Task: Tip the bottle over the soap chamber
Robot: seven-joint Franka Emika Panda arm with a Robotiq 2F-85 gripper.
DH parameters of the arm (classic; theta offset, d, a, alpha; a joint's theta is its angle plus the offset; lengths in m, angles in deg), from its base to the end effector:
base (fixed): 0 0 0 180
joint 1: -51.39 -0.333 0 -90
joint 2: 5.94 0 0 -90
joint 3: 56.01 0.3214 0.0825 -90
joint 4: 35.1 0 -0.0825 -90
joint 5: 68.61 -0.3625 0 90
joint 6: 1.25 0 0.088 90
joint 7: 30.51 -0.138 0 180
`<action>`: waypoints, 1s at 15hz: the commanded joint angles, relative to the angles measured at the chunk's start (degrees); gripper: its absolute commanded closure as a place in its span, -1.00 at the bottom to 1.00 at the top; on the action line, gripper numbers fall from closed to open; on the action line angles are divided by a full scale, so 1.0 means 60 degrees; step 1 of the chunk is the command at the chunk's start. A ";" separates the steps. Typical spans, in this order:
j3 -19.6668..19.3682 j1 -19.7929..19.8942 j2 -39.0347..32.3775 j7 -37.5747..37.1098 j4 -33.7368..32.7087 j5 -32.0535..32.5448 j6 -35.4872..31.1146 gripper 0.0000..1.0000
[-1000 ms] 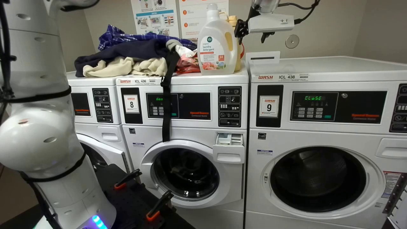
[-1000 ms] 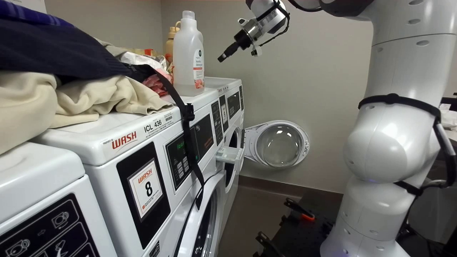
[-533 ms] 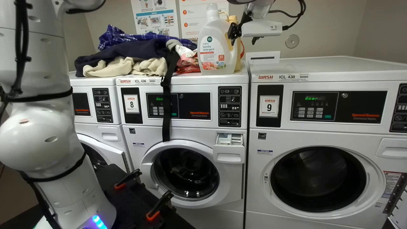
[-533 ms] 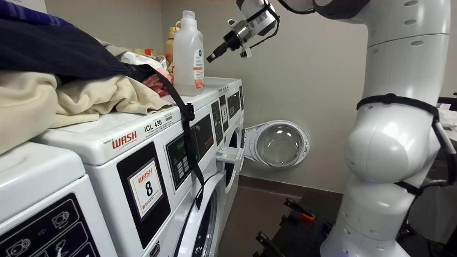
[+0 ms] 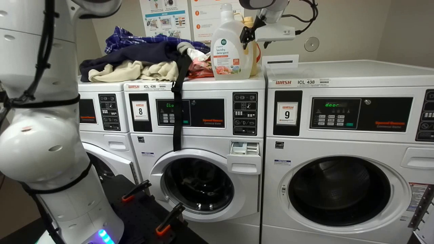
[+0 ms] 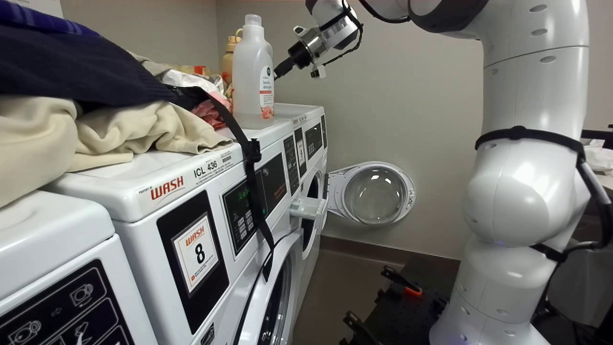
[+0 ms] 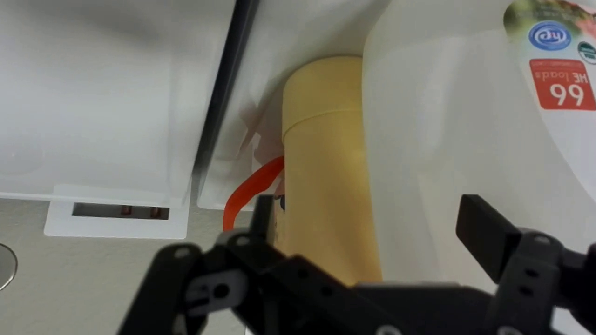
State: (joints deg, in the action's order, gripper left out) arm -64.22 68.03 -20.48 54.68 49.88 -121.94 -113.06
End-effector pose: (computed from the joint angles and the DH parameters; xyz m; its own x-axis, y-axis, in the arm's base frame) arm 0.6290 -0.1944 0.5653 0.4400 0.4566 0.7733 0.7085 -0.7056 0.0135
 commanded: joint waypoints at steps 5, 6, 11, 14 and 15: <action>0.0123 0.0116 -0.0316 0.0204 -0.0276 -0.0715 -0.0166 -0.17; 0.0117 0.0133 -0.0320 0.0214 -0.0286 -0.0840 -0.0122 0.02; 0.0076 0.0174 -0.0314 0.0274 -0.0287 -0.1188 0.0085 0.76; 0.0057 0.0223 -0.0333 0.0451 -0.0276 -0.1227 0.0159 0.84; 0.0051 0.0237 -0.0338 0.0478 -0.0276 -0.1216 0.0188 0.87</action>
State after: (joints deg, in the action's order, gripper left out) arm -64.08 68.85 -22.06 56.49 49.41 -127.37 -112.56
